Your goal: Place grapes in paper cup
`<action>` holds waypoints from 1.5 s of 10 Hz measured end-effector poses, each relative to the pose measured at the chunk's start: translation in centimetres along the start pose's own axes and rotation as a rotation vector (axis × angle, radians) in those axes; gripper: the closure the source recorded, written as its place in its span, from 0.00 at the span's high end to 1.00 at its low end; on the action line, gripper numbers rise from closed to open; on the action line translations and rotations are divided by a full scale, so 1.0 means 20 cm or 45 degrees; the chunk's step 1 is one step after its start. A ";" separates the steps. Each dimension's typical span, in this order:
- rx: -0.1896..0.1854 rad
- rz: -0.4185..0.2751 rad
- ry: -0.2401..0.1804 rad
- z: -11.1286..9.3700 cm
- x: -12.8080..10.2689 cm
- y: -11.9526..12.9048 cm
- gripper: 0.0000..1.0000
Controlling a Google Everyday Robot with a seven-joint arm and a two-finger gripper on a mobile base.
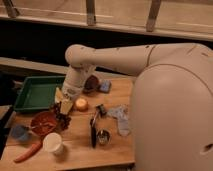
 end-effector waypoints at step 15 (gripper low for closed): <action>-0.082 -0.136 0.002 0.16 -0.24 0.19 0.00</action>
